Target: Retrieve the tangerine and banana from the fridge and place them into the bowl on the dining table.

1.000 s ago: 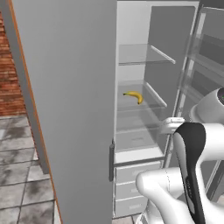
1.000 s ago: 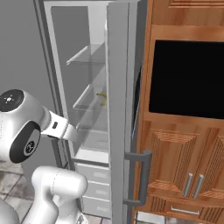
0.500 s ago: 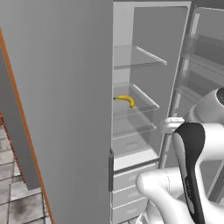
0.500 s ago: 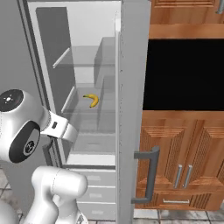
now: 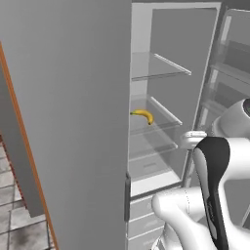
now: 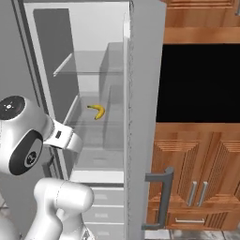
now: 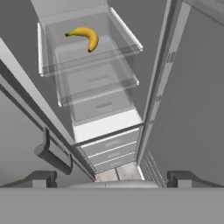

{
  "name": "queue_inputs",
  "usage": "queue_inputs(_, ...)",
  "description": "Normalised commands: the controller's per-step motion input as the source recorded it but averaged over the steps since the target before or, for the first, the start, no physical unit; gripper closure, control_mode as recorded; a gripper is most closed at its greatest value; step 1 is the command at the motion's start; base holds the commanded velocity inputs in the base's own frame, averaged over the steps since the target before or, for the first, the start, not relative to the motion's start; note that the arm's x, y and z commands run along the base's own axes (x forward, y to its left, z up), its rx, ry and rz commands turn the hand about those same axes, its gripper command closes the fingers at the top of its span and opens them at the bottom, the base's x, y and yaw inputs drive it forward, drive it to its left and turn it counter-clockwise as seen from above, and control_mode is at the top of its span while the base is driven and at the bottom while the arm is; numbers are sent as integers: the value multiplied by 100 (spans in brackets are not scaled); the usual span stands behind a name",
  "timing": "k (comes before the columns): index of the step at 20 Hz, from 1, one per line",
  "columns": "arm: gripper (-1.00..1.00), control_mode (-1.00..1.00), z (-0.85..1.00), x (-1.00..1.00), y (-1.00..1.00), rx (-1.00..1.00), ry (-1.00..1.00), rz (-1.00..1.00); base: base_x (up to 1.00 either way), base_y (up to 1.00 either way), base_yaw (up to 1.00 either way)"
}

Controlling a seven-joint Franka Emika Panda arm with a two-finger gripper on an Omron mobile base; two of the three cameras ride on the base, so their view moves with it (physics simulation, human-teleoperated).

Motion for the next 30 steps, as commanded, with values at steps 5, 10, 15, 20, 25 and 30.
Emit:
queue_inputs(5,-100,100,0,0,0,0,0,0,67,0,0)
queue_inputs(10,-100,100,0,0,0,0,0,0,47,-2,8)
queue_inputs(15,-100,100,0,0,0,0,0,0,40,-10,15)
queue_inputs(20,-100,100,0,0,0,0,0,0,40,-12,17)
queue_inputs(25,-100,100,0,0,0,0,0,0,26,-13,17)
queue_inputs(30,-100,100,0,0,0,0,0,0,3,-13,12)
